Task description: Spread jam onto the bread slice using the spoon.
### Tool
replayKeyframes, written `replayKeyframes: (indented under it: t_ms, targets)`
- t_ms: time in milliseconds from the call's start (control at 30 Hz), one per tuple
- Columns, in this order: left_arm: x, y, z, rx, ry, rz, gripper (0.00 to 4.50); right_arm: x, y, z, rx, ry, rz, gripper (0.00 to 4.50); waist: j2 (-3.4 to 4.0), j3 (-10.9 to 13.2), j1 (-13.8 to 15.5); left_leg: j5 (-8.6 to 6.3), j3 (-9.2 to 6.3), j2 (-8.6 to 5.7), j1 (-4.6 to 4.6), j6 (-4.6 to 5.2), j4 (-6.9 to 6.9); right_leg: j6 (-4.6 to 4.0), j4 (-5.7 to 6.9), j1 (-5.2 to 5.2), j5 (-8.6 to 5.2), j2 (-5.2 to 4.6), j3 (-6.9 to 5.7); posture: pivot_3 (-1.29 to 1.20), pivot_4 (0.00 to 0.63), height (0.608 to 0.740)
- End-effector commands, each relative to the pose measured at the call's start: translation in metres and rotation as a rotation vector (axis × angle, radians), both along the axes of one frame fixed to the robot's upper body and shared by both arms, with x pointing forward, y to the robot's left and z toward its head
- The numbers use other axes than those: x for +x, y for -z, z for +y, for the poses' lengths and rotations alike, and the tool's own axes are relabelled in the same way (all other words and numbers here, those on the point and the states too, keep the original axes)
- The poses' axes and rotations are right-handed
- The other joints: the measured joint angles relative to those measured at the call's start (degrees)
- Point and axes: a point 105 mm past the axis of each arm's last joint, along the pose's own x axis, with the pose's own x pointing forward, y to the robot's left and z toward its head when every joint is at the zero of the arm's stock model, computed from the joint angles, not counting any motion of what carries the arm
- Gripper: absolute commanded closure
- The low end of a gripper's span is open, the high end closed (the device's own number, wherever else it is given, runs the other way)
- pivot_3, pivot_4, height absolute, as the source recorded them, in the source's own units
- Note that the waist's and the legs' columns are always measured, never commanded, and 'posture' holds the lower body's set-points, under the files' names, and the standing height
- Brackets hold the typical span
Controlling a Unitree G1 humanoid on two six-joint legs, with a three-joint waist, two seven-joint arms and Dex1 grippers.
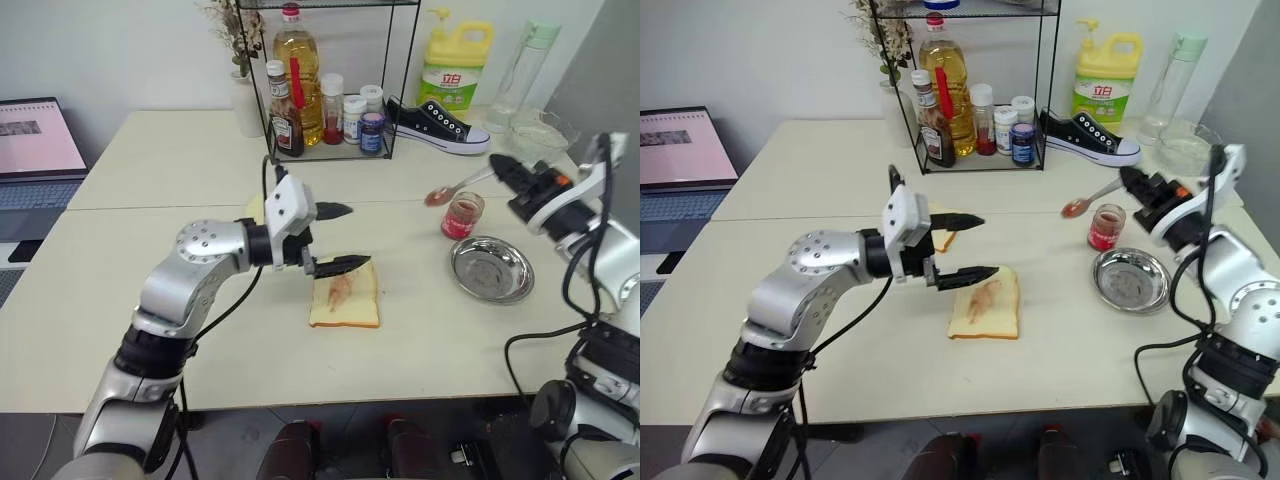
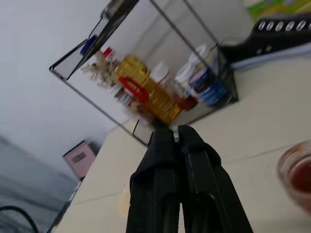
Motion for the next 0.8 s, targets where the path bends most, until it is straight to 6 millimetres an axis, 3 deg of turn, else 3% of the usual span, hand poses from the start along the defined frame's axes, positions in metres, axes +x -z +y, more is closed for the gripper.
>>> replayKeyframes:
  t_ms: [33,133,233,467,567,800]
  targets:
    - [0.004,-0.012,-0.016,-0.009,0.067,-0.06,0.0,-0.006,-0.02,-0.027,-0.01,0.127,-0.057,4.47,0.0,0.0,0.0,0.0,0.0,-0.01,-0.02,0.0,0.0,0.0,0.0,-0.01,0.0,0.0,0.0,0.0,0.15,0.74]
    - [0.006,-0.011,-0.031,-0.002,0.12,-0.077,0.0,-0.009,-0.017,-0.049,-0.013,0.212,-0.039,4.47,0.0,0.0,0.0,0.0,0.06,0.0,-0.01,0.01,0.0,0.0,-0.02,-0.01,0.0,0.0,0.05,0.0,0.15,0.74]
    - [-0.001,-0.005,-0.042,0.021,0.199,-0.07,0.0,-0.024,0.0,-0.067,-0.038,0.259,0.005,4.47,-0.02,0.0,0.2,0.0,0.03,0.0,-0.03,0.01,-0.01,0.01,-0.04,0.01,0.0,-0.01,0.02,0.0,0.15,0.74]
    - [0.0,0.017,-0.038,0.102,0.228,-0.063,0.0,-0.049,0.056,-0.086,-0.062,0.314,0.139,4.47,-0.02,0.0,0.0,0.0,0.05,0.0,-0.04,0.03,0.04,0.01,0.0,0.01,0.0,-0.01,0.06,0.0,0.15,0.74]
    - [0.0,0.019,-0.04,0.102,0.238,-0.056,0.0,-0.051,0.077,-0.09,-0.052,0.329,0.184,4.47,-0.01,0.0,0.0,0.0,0.05,0.0,-0.01,0.03,0.04,0.01,0.01,0.02,-0.01,0.01,0.05,0.0,0.15,0.74]
    - [0.002,0.023,-0.044,0.094,0.231,-0.044,0.0,-0.037,0.104,-0.095,-0.003,0.325,0.213,4.47,-0.01,0.0,0.0,0.0,0.04,-0.01,0.0,0.03,0.05,0.02,0.01,0.03,-0.01,0.01,0.04,0.0,0.15,0.74]
